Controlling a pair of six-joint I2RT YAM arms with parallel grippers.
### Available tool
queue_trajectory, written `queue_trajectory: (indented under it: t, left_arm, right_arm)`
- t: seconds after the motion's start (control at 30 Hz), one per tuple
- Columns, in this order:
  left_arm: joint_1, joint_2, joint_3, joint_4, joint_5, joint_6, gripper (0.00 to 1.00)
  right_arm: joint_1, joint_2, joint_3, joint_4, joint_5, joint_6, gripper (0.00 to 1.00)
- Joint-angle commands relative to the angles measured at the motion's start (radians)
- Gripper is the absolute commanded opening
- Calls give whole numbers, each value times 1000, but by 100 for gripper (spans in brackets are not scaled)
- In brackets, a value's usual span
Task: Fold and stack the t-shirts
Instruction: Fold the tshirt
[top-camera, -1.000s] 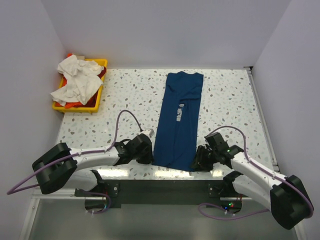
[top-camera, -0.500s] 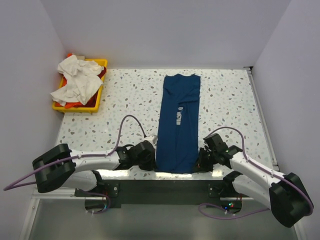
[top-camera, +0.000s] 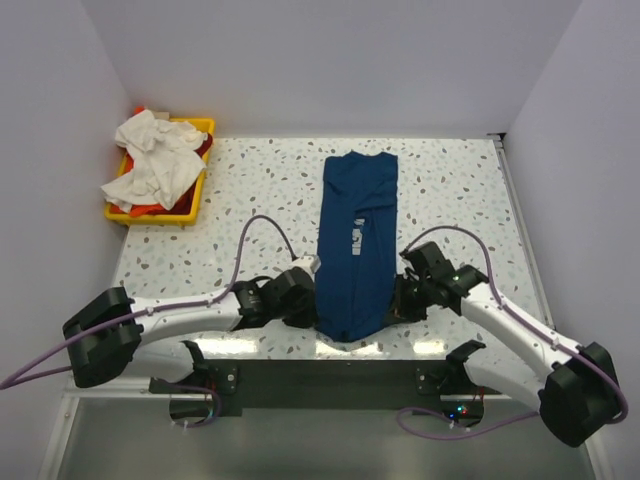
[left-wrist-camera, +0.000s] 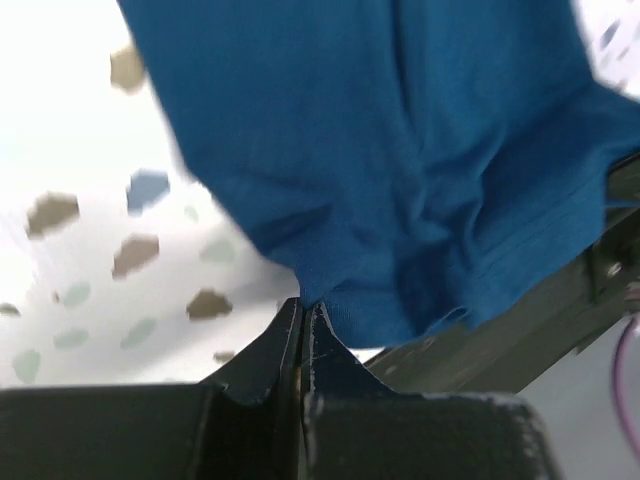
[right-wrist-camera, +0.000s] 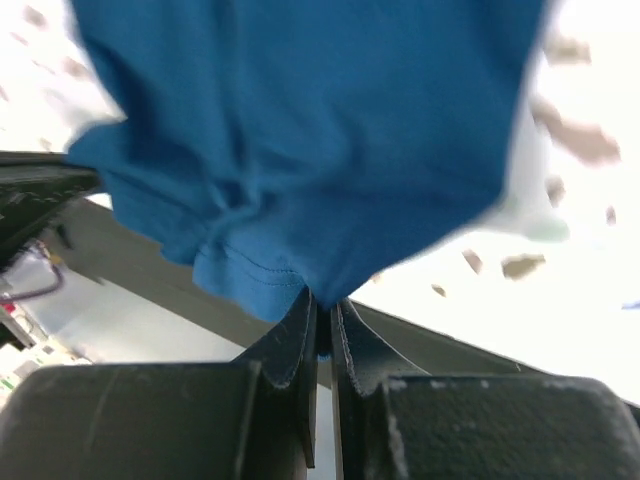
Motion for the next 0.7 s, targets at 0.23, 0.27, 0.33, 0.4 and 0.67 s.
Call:
queue_trajectory:
  t: [0.23,0.27,0.33,0.4,0.67]
  left_arm:
    - [180,238,359,27,-70,93,0]
    - [201,260,385,29,-78,83,0]
    - [223,323,448,39,-102,79,0]
    - [262,360,514,36,-119,75,0]
    - [394,530,675,39,-112,88,0]
  right_arm:
    - [-27,246,282,276,253,20,0]
    - [-39,271,294,318,251,28,0]
    - [-70,348,341,341,279,28,0]
    - [-96,394,365,369,296,20,0]
    - [-217,636,512,458,262,-12,0]
